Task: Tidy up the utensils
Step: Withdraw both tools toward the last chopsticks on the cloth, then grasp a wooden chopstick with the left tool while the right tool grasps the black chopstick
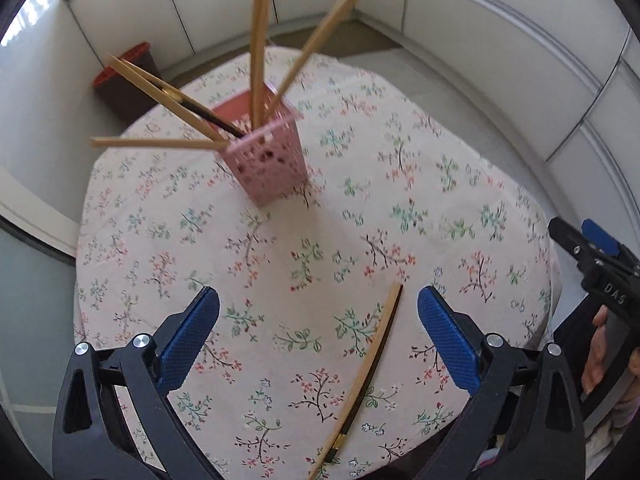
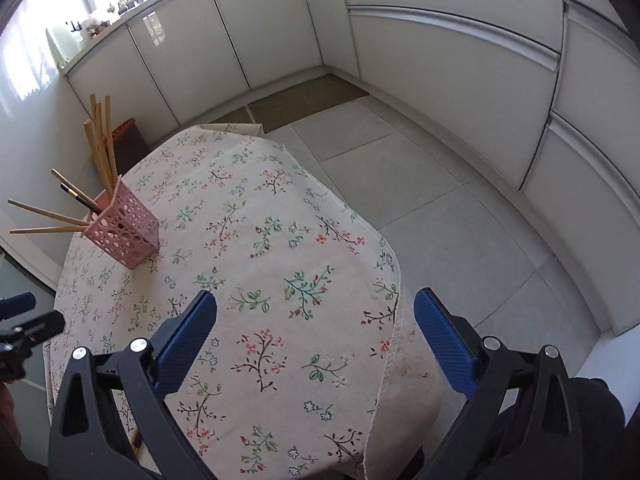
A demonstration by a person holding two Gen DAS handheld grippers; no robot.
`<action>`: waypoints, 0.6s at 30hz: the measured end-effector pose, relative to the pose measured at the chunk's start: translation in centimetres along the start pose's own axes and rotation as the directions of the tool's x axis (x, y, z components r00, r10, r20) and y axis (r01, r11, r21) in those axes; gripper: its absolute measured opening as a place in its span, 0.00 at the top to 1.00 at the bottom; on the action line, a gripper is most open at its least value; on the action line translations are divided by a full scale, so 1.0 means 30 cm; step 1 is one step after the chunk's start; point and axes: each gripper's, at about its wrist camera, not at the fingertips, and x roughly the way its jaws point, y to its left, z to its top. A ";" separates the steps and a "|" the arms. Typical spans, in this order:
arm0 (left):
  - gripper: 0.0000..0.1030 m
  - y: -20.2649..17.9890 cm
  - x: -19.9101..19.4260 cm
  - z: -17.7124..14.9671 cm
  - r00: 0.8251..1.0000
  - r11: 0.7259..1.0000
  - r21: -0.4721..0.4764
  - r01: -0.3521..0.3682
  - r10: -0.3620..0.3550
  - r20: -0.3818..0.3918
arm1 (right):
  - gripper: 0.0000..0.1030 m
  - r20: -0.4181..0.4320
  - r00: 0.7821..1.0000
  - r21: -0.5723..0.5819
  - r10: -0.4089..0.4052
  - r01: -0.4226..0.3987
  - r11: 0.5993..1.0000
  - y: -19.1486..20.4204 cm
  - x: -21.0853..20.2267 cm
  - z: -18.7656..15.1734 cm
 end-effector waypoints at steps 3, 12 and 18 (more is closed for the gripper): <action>0.20 -0.013 0.111 -0.009 0.993 1.000 0.009 0.029 -0.028 -0.115 | 0.07 -0.011 1.000 -0.013 0.010 -0.010 1.000 -0.003 0.010 -0.018; 0.42 -0.055 0.266 -0.006 0.955 0.996 0.033 0.078 -0.065 -0.288 | 0.07 -0.053 0.998 -0.019 0.024 -0.025 1.000 0.003 0.033 -0.028; 0.43 -0.065 0.318 -0.009 0.940 0.996 0.051 0.075 -0.054 -0.336 | 0.07 -0.070 0.997 -0.017 0.021 -0.023 1.000 -0.001 0.041 -0.034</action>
